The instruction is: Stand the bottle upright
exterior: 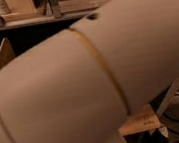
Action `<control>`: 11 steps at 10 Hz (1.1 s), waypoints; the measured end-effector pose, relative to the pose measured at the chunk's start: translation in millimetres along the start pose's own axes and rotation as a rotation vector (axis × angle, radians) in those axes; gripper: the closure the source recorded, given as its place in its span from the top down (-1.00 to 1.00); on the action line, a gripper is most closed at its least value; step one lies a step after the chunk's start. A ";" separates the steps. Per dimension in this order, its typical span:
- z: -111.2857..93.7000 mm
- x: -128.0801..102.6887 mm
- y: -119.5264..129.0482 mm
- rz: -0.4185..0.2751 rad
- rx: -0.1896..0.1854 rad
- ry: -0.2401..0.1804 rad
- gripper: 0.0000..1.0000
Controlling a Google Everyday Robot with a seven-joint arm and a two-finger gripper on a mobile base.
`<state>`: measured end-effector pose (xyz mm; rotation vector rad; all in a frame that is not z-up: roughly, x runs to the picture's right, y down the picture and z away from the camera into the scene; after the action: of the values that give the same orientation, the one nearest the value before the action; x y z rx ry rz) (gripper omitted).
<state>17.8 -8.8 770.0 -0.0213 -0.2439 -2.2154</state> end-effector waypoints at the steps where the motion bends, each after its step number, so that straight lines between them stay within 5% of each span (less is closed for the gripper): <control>1: 3.9 2.2 -3.7 0.020 -0.039 -0.005 0.60; 3: 5.0 3.3 -4.1 0.042 -0.080 -0.006 0.60; 6: 4.9 2.2 -6.3 0.053 -0.066 -0.005 0.60; 7: 5.6 0.3 -14.5 0.062 -0.034 -0.005 0.60; 11: 6.8 -14.3 -110.5 0.013 0.216 -0.035 0.60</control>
<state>-61.0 69.0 756.7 0.0569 -0.5000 -2.1664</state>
